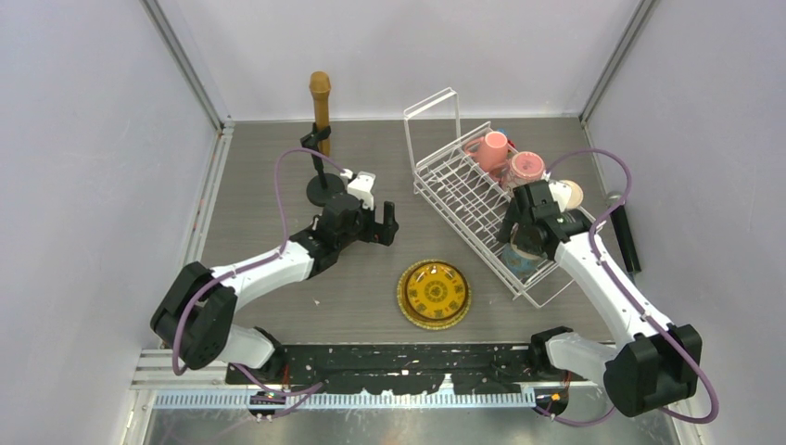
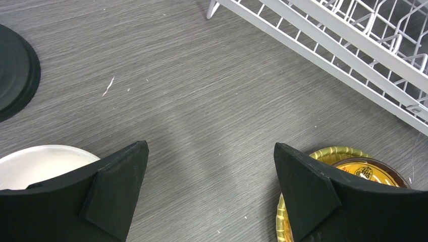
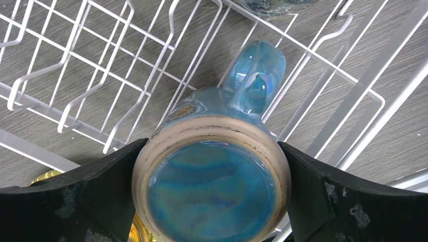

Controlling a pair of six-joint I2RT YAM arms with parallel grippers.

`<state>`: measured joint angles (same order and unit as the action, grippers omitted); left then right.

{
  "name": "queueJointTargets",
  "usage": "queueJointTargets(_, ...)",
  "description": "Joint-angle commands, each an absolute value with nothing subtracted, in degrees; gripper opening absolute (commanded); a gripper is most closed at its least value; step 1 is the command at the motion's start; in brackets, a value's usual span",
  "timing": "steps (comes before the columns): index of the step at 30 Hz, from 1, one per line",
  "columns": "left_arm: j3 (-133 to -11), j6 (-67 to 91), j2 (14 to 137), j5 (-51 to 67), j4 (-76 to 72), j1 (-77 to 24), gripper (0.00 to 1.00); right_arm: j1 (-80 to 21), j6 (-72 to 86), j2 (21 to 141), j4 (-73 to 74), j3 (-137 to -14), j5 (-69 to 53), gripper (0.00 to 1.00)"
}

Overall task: Unload the mixed dishes from the dish rack
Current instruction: Pick up the cup from the dish rack.

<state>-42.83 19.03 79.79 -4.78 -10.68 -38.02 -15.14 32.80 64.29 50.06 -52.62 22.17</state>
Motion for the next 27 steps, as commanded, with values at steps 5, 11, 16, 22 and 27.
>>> queueJointTargets(5, -43.25, 18.46, 76.96, -6.05, -13.18, -37.98, 1.00, -14.93, 34.56, 65.89, 49.92, -49.72, 20.91, 0.96)
queueJointTargets(11, -43.15, 18.59, 76.48, -6.07, -13.10, -38.02, 1.00, -14.94, 33.59, 63.36, 50.69, -49.93, 21.18, 0.76)
queueJointTargets(16, -43.11, 18.58, 76.05, -6.15, -12.93, -38.01, 1.00, -14.91, 30.83, 59.86, 50.72, -52.38, 21.70, 0.32)
queueJointTargets(22, -43.07, 18.71, 75.59, -6.72, -12.83, -38.04, 1.00, -14.94, 27.68, 53.59, 49.53, -56.16, 24.20, 0.06)
queueJointTargets(27, -43.22, 18.63, 75.51, -6.57, -12.83, -38.02, 1.00, -14.94, 24.64, 49.89, 46.62, -56.80, 25.36, 0.00)
